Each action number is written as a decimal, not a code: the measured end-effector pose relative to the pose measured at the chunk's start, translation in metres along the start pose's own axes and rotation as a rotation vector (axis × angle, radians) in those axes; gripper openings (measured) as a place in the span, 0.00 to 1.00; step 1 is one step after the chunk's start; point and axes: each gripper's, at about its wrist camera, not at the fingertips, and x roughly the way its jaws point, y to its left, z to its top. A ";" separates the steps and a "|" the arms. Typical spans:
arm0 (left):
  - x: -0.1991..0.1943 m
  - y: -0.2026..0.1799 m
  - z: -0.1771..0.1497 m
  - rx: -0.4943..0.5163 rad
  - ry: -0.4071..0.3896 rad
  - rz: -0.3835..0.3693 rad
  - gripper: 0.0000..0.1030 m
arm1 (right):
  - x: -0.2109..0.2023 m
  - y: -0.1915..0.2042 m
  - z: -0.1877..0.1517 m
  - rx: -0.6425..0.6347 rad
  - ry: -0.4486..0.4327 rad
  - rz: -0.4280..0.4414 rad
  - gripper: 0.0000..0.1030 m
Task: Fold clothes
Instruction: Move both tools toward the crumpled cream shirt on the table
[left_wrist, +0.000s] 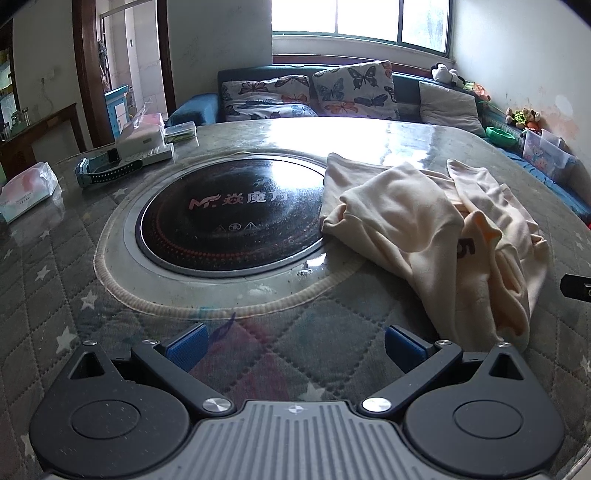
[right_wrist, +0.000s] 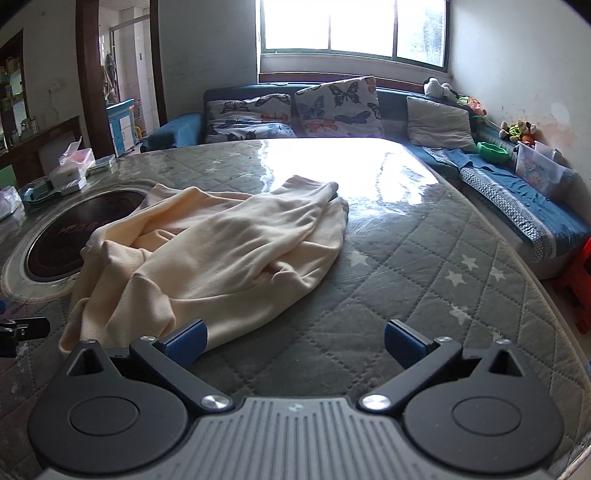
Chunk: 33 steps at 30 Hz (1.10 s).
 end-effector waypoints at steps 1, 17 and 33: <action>0.000 -0.001 0.000 0.000 0.001 0.000 1.00 | -0.001 0.000 0.000 0.002 0.000 0.002 1.00; -0.002 -0.011 -0.001 0.023 0.029 0.010 1.00 | -0.005 0.006 -0.004 0.009 0.005 0.024 1.00; -0.016 -0.020 -0.003 0.046 0.016 0.027 1.00 | -0.018 0.009 -0.004 0.011 -0.027 0.055 1.00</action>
